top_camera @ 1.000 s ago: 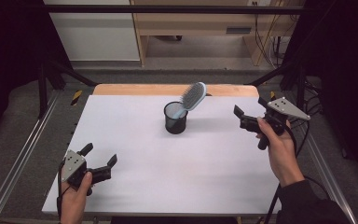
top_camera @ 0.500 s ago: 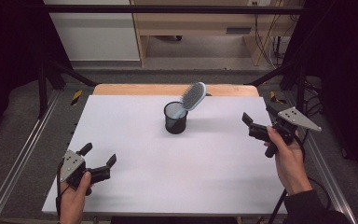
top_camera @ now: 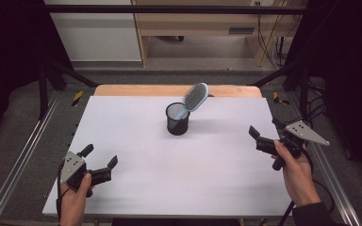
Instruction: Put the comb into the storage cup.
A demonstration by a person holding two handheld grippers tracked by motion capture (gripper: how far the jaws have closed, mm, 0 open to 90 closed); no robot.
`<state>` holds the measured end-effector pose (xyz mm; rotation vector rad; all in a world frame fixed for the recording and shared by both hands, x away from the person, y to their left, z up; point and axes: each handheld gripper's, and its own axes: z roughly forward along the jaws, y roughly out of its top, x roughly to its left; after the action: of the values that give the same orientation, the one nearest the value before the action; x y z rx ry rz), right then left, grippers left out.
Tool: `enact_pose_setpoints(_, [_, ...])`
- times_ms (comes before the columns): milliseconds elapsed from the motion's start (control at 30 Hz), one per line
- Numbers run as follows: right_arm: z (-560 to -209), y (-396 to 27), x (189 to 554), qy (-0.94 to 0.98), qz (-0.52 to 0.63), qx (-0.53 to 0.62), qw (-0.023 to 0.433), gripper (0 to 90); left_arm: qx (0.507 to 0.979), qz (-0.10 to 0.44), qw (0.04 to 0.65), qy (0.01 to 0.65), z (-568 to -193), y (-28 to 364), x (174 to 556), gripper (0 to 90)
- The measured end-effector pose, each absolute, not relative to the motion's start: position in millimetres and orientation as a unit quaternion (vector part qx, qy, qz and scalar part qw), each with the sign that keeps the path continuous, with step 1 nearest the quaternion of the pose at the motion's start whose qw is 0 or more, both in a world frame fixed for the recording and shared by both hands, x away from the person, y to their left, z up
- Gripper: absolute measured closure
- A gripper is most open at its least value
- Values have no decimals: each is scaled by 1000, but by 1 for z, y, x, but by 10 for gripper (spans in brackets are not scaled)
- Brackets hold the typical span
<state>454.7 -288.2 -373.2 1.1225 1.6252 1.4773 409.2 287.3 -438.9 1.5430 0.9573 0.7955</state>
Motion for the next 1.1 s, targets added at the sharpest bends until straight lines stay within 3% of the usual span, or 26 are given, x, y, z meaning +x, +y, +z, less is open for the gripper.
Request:
enact_pose_setpoints(533, [-410,-306,435,612,569,447,321,46,658,328,551,395,-439,283,409,17])
enact_pose_setpoints(1100, [-439,-290,427,637,564,428,306,48,663,322,551,392,-440,280,409,17])
